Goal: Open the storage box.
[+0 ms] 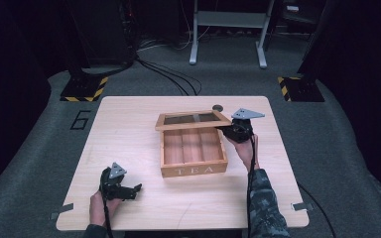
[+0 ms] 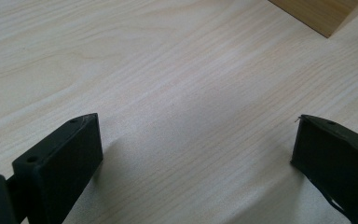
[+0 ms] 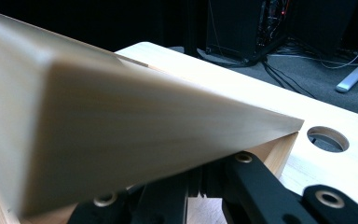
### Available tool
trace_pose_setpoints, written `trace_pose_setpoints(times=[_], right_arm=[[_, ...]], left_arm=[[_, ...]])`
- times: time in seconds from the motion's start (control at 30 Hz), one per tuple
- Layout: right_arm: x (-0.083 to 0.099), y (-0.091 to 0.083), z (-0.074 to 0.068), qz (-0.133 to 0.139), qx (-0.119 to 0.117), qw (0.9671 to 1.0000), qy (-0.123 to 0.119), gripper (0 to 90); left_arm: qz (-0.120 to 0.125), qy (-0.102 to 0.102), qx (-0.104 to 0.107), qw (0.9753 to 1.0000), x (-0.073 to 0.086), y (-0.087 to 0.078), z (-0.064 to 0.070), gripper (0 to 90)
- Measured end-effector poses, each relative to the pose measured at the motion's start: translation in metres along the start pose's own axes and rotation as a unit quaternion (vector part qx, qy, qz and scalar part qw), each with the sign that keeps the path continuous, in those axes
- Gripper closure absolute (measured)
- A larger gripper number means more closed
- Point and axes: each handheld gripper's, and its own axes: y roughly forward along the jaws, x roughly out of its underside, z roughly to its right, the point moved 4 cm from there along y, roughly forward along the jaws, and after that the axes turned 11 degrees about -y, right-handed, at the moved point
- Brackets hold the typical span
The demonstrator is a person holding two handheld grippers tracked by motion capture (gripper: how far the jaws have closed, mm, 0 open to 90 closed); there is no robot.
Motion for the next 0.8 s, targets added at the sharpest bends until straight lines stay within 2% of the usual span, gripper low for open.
trace_pose_setpoints(times=[0.8], right_arm=[[-0.0016,0.0003,0.0005,-0.001,0.0,1.0,0.003,89.3]], left_arm=[[0.001,-0.004,0.0,1.0,0.0001,0.0002,0.0005,1.4]])
